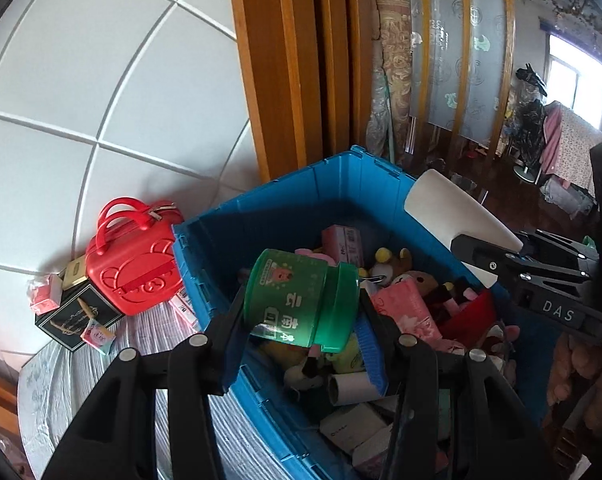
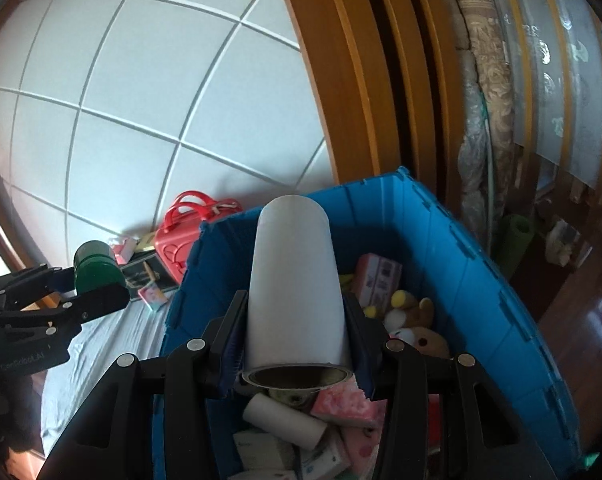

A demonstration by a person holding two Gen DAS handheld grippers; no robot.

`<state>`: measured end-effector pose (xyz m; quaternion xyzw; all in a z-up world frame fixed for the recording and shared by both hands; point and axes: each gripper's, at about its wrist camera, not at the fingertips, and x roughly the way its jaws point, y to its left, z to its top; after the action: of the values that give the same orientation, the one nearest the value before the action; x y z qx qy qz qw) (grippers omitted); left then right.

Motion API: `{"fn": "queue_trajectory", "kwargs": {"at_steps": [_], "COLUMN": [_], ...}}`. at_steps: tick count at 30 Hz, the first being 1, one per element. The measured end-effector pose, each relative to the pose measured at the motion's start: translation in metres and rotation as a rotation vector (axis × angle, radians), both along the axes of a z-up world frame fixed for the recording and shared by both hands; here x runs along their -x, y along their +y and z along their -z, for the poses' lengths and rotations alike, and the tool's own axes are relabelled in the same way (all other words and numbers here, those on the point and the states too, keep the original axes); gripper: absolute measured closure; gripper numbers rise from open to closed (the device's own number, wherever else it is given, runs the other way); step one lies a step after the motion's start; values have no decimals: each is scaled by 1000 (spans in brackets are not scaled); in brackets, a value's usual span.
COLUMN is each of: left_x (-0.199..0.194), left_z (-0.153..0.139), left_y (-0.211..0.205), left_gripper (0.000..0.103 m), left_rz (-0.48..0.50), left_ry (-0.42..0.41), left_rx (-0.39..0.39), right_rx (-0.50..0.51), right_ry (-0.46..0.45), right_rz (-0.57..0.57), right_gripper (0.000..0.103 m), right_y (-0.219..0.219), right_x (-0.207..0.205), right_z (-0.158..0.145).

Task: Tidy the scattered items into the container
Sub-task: 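Open both tools over the crate to drop the jar and paper roll, then withdraw both open tools from the crate back over the bed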

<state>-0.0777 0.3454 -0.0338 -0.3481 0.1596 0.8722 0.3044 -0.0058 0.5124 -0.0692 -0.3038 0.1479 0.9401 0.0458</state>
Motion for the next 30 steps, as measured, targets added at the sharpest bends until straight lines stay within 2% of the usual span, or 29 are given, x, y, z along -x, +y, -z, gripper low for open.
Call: {"fn": "queue_trajectory", "kwargs": {"at_steps": [6,10,11,12,13,14,15,22,30], "left_x": [5,1,0,1,1,1,1,-5,-9], "left_z": [11,9,8,8,7,5,4,-3,-10], "left_y": [30,44,48,50,49,47,44,28,-13], "left_gripper": [54,54,38,21,0,0,0,0,0], "left_rz": [41,56,61,60,49,35,24,-22,-102], "left_ry": [-34,-5,-6,-12,-12,-10,-11,7,29], "left_rx": [11,16,23,24,8,1,-3,4,3], "right_rx": [-10,-24,-40,-57,-67,-66,-64,-35,-7], "right_ry": [-20,-26,-32,-37,-37,-23,-7,9,2], "right_rz": [45,52,50,55,65,72,83,118,85], "right_gripper": [59,58,58,51,22,3,0,0,0], "right_y": [25,32,33,33,34,36,39,44,15], "right_x": [6,9,11,12,12,11,8,-15,-29], "right_z": [2,-2,-4,-6,-8,-11,-13,-10,-11]}}
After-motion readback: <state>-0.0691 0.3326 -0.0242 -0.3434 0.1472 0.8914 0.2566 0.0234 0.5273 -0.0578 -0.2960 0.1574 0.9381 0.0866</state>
